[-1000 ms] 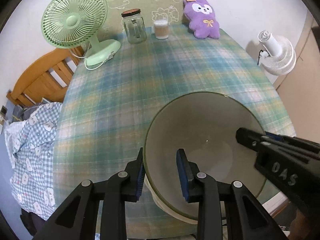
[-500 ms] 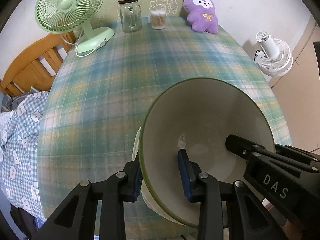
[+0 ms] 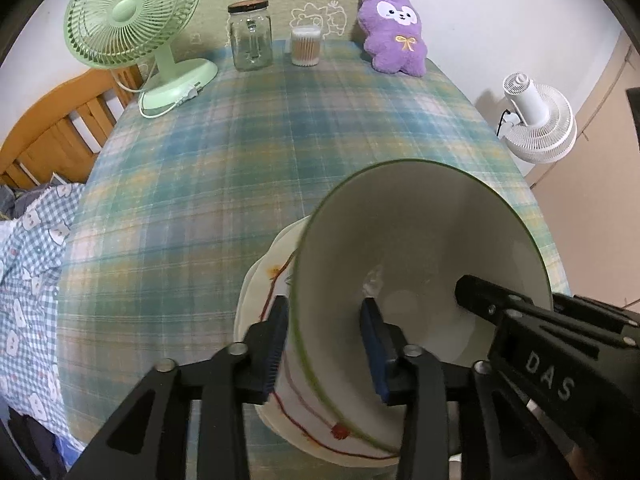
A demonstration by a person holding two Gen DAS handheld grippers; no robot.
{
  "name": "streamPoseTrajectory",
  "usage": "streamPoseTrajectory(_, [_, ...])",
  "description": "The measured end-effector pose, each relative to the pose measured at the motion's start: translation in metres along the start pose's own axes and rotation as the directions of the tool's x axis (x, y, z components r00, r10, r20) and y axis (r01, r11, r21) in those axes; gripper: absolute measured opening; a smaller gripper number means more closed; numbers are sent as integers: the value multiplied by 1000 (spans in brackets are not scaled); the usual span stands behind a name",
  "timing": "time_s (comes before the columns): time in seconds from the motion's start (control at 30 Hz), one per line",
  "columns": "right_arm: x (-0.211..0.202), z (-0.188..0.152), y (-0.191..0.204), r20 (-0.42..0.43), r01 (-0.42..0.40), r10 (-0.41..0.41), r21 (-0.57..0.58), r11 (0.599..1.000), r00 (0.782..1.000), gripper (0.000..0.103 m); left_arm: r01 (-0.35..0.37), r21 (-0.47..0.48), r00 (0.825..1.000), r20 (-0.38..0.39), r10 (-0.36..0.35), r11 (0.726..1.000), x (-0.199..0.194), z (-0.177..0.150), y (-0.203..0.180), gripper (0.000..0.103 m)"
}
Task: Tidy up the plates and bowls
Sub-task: 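Open both grippers and pull back from the bowl stack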
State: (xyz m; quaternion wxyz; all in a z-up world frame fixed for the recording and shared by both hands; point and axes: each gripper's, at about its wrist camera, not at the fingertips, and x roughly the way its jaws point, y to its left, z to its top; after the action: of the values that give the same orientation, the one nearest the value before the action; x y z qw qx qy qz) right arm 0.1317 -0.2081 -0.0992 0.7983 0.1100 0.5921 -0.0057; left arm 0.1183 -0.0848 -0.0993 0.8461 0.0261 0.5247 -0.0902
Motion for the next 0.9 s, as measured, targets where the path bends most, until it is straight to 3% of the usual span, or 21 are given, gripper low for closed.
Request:
streamPoseTrajectory(0.07, [-4, 0, 1, 15, 37, -37, 10, 999, 999, 27, -11, 21, 1000, 14, 11, 1000, -4, -1, 1, 60])
streamPoseTrajectory(0.1, [-6, -1, 2, 24, 46, -46, 12, 999, 999, 32, -13, 34, 1000, 18, 12, 999, -7, -2, 1, 62])
streamPoseTrajectory(0.2, [-21, -3, 3, 74, 66, -69, 34, 997, 995, 59, 3, 47, 1000, 23, -4, 999, -13, -4, 7, 68])
streamPoseTrajectory(0.23, [-26, -5, 4, 96, 72, -76, 42, 997, 992, 64, 10, 57, 999, 36, -12, 998, -18, -4, 9, 68])
streamPoseTrajectory(0.57, [-84, -31, 29, 248, 126, -144, 87, 988, 958, 65, 41, 104, 986, 157, -57, 994, -71, -9, 33, 82])
streamPoseTrajectory(0.9, [-129, -64, 56, 377, 86, -79, -2, 996, 923, 65, -26, 15, 952, 304, 20, 1000, -128, -34, 56, 89])
